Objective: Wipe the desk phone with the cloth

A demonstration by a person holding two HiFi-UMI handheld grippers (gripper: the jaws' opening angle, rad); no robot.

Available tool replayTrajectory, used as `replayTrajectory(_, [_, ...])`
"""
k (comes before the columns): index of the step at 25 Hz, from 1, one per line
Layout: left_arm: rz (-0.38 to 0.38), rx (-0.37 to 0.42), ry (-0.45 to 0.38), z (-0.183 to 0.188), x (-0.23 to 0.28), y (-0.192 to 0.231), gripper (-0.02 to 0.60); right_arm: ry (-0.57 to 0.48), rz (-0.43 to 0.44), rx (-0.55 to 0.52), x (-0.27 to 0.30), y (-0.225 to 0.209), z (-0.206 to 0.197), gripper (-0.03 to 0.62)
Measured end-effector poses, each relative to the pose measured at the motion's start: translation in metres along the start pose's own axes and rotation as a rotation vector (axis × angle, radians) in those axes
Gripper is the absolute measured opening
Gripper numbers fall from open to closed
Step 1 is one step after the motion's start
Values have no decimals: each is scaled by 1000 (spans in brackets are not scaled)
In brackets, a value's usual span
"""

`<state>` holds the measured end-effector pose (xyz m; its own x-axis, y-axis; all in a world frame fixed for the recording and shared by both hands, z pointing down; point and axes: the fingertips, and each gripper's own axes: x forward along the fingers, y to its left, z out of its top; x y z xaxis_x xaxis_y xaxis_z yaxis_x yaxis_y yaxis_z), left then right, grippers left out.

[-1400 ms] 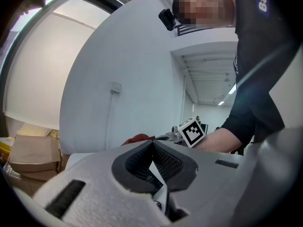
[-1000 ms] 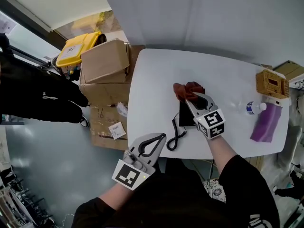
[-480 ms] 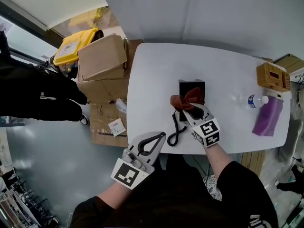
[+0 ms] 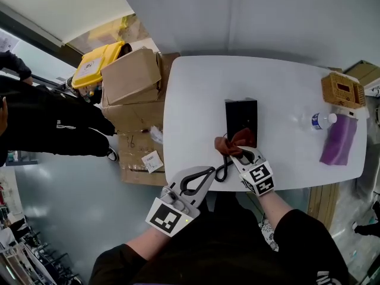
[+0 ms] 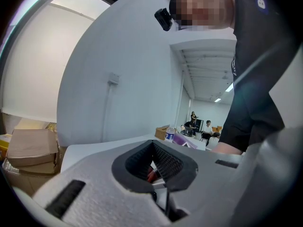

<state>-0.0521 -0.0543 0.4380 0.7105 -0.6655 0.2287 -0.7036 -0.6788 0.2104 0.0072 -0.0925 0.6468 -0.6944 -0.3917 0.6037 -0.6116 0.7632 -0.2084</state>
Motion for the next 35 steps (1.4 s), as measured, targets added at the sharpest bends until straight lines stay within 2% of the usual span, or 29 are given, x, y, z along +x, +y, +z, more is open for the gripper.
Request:
replayTrajectory(3, [-6, -6, 1, 3, 0, -3, 14, -5, 14, 21, -8, 5, 2, 103])
replayTrajectory(7, [-20, 9, 6, 9, 2, -6, 14, -74, 12, 26, -23, -6, 34, 103])
replayTrajectory(13, [-10, 8, 1, 14, 8, -7, 14, -194, -36, -32, -36, -50, 110, 103])
replayTrajectory(19, [9, 0, -1, 17, 13, -2, 14, -201, -90, -107, -24, -91, 146, 103])
replayTrajectory(26, [30, -10, 29, 8, 12, 5, 14, -118, -76, -140, 8, -98, 111, 103])
replayTrajectory(35, [-10, -12, 37, 4, 14, -13, 14, -69, -51, -88, -5, -63, 43, 103])
